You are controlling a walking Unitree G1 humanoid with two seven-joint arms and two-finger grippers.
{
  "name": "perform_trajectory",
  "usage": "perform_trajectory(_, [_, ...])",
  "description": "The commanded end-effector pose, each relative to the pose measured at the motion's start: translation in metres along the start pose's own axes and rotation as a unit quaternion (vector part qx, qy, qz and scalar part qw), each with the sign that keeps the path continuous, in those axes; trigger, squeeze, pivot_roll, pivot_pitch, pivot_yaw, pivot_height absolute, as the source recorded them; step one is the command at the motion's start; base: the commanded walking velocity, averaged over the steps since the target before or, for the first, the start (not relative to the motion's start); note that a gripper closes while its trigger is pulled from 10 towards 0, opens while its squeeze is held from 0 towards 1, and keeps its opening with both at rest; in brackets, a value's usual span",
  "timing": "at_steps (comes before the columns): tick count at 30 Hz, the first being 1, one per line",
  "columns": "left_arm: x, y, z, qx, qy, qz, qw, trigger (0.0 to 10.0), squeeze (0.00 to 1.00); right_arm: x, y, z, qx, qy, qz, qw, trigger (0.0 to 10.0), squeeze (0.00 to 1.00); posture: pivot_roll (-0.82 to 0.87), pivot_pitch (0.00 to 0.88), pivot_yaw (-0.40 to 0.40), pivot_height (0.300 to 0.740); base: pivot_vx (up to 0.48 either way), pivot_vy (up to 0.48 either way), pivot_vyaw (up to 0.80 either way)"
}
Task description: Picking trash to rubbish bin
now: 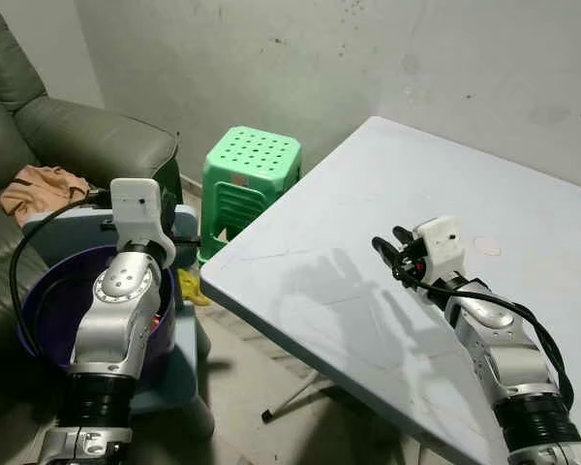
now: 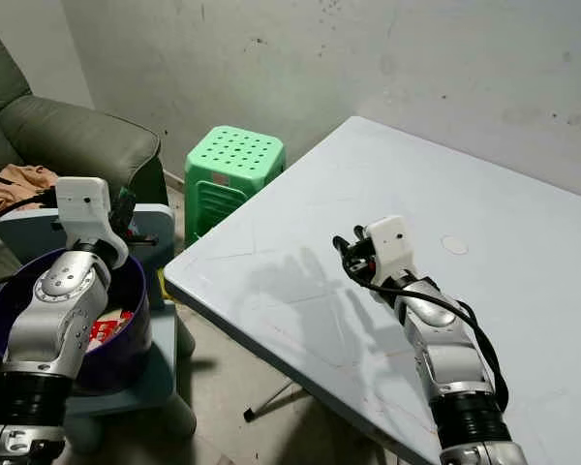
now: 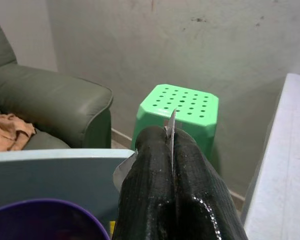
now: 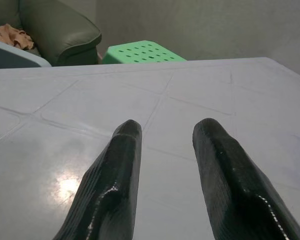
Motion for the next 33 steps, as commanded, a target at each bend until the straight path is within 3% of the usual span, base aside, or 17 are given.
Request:
perform_trajectory(1, [0.0012, 0.0076, -0.0009, 0.010, -0.004, -0.017, 1.000, 10.0, 0.00, -0.0008, 0.0043, -0.0071, -0.001, -0.017, -0.008, 1.000, 10.0, 0.00, 0.06, 0.046, -0.095, 0.740, 0.000, 0.000, 0.00])
perform_trajectory(13, [-0.0012, 0.0052, -0.0024, 0.025, -0.005, -0.012, 1.000, 10.0, 0.00, -0.0046, 0.0004, -0.0059, -0.015, -0.025, -0.010, 1.000, 10.0, 0.00, 0.05, 0.050, -0.095, 0.740, 0.000, 0.000, 0.00])
perform_trajectory(33, [-0.0033, 0.0040, -0.0034, 0.040, -0.006, -0.004, 0.999, 10.0, 0.00, -0.0022, -0.0010, -0.0142, -0.017, -0.038, -0.012, 0.999, 10.0, 0.00, 0.05, 0.052, -0.091, 0.740, 0.000, 0.304, 0.07])
Point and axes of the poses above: a point about 5 cm out from each wrist's last joint towards the gripper, its own x axis pointing back from the gripper into the wrist, its own y axis along the axis of the wrist's last joint, z = x × y, the point moved 6 cm from there along -x, pointing out of the wrist towards the gripper, and after that the axes turned 7 degrees about -x, right-handed, at the moved point
